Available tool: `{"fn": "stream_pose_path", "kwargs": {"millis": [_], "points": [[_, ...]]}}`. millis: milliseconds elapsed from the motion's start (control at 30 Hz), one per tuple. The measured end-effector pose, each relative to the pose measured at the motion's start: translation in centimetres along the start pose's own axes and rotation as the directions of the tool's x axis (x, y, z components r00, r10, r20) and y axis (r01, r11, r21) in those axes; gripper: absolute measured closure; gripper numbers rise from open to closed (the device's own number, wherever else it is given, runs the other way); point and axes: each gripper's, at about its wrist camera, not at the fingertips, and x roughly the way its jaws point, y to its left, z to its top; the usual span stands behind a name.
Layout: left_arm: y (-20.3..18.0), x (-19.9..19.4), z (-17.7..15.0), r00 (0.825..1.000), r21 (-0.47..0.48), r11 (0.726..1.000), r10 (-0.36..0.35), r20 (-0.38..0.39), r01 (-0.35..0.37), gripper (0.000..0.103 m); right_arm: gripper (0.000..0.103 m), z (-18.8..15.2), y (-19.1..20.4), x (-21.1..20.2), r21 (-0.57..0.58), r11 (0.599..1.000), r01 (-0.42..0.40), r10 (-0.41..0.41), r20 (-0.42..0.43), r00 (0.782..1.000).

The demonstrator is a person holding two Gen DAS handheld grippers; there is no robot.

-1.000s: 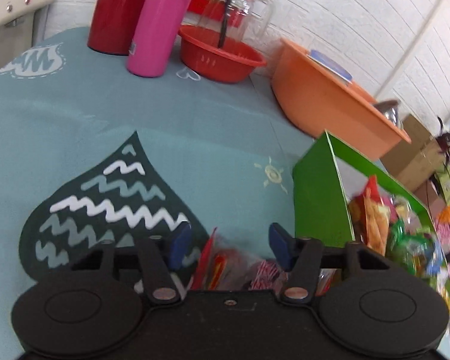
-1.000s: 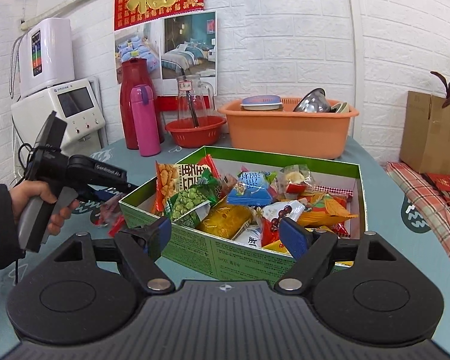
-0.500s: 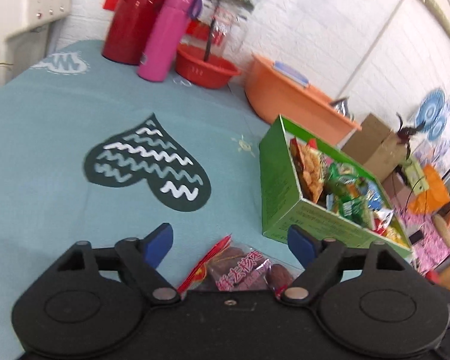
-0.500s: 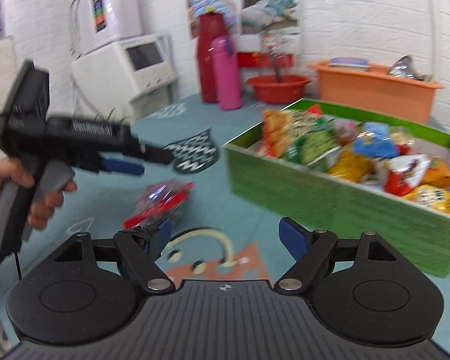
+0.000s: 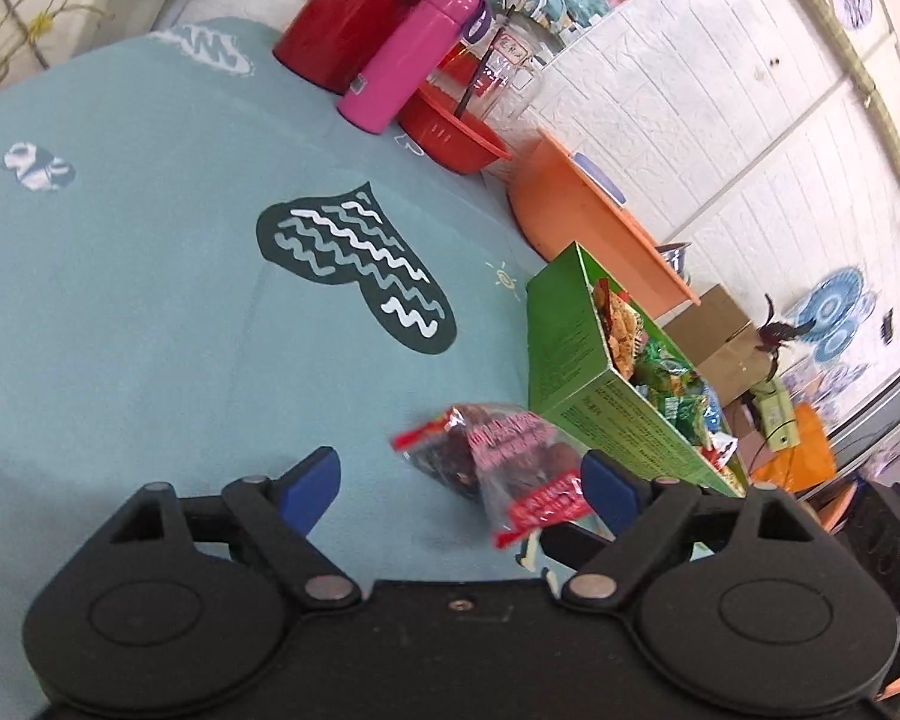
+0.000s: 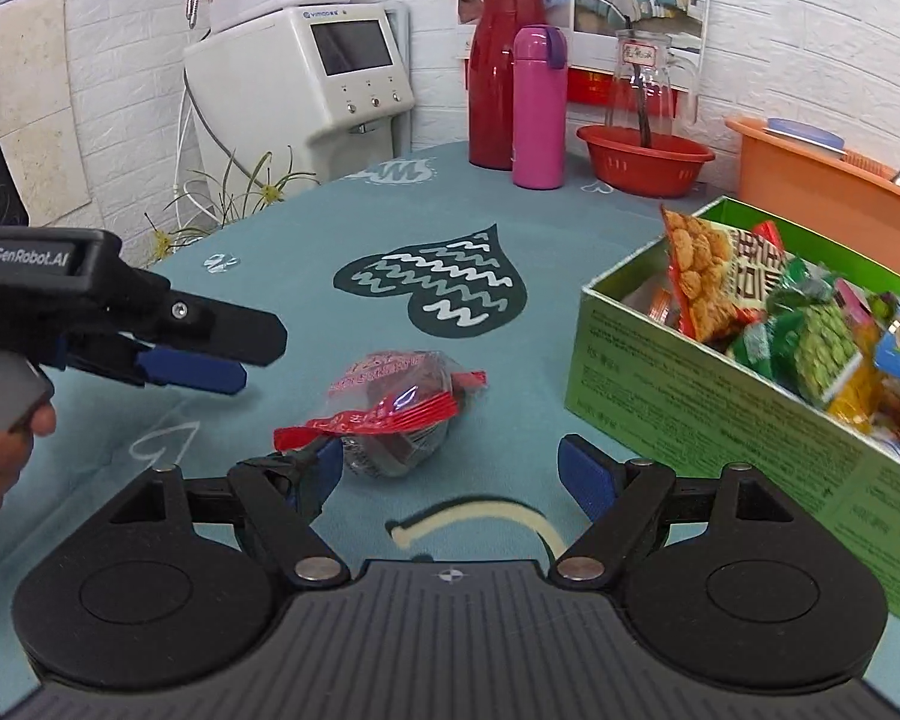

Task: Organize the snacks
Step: 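Move both grippers to the clear red-labelled date bag and grasp it, then carry the red-labelled date bag into the green box and release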

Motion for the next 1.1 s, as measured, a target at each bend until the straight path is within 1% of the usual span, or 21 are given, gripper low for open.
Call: {"fn": "stream_pose_path", "kwargs": {"millis": [67,167,267,300,433,500,600,733,800,833,900,933,967,1000,1033,1100], "points": [[0.0,0.3,0.0,1.0,-0.024,1.0,-0.017,-0.001,0.017,0.0,0.0,0.2,0.3,0.4,-0.001,1.0,-0.003,0.003,0.002,1.0],[0.0,0.9,0.1,0.999,-0.065,0.997,-0.049,0.012,0.05,0.0,0.0,0.1,1.0,0.7,-0.022,0.999,-0.047,0.047,-0.01,0.999],[-0.2,1.7,0.4,0.998,-0.098,0.993,-0.057,0.021,0.059,0.0,0.0,-0.5,1.8,0.9,-0.087,0.994,-0.072,0.07,-0.026,0.997],[-0.3,2.0,0.5,0.999,-0.099,0.994,-0.049,0.014,0.051,0.0,0.0,-0.6,2.1,0.9,-0.113,0.991,-0.068,0.065,-0.031,0.997],[-0.5,2.8,0.6,1.0,-0.081,0.996,-0.027,-0.008,0.026,0.0,0.0,-0.7,3.2,1.2,-0.234,0.972,-0.01,0.002,-0.034,0.999],[-0.3,3.3,0.7,1.0,-0.089,0.996,-0.029,-0.012,0.028,0.0,0.0,-0.5,3.7,1.4,-0.27,0.963,0.001,-0.007,-0.022,1.0],[-0.2,3.8,1.3,0.998,-0.102,0.994,-0.05,-0.024,0.048,0.0,0.0,-0.1,3.9,2.0,-0.278,0.961,0.012,-0.015,-0.012,1.0],[0.0,4.3,1.7,0.998,-0.091,0.995,-0.048,-0.037,0.045,0.0,0.0,0.5,4.2,3.0,-0.251,0.968,-0.017,0.006,-0.044,0.999],[0.1,4.7,1.8,0.997,-0.097,0.994,-0.057,-0.051,0.052,0.0,0.0,0.7,4.7,3.3,-0.257,0.966,-0.016,0.005,-0.046,0.999],[0.0,4.8,1.8,0.997,-0.093,0.994,-0.056,-0.057,0.05,0.0,0.018,0.7,4.9,3.4,-0.26,0.966,-0.016,0.005,-0.04,0.999],[-0.6,5.0,1.7,0.999,-0.055,0.998,-0.022,-0.047,0.019,0.006,0.023,0.8,5.0,3.6,-0.25,0.968,0.002,-0.012,-0.042,0.999],[-0.8,5.0,1.6,0.999,-0.041,0.999,-0.008,-0.048,0.006,0.014,0.026,0.8,4.9,3.7,-0.234,0.972,0.008,-0.018,-0.042,0.999],[-1.0,5.2,1.6,0.999,-0.036,0.999,0.0,-0.054,-0.002,0.031,0.028,0.8,4.8,3.7,-0.216,0.976,0.013,-0.023,-0.043,0.999],[-1.0,5.2,1.5,0.998,-0.034,0.999,-0.004,-0.064,0.002,0.033,0.034,0.8,4.6,3.7,-0.199,0.98,0.016,-0.025,-0.046,0.999],[-1.0,5.3,1.4,0.998,-0.029,1.0,-0.007,-0.064,0.005,0.033,0.037,0.8,4.4,3.6,-0.183,0.983,0.012,-0.021,-0.049,0.999],[-1.1,5.3,1.2,0.997,-0.021,1.0,-0.01,-0.07,0.009,0.035,0.038,0.6,4.5,3.4,-0.179,0.984,0.017,-0.027,-0.05,0.998]]}}
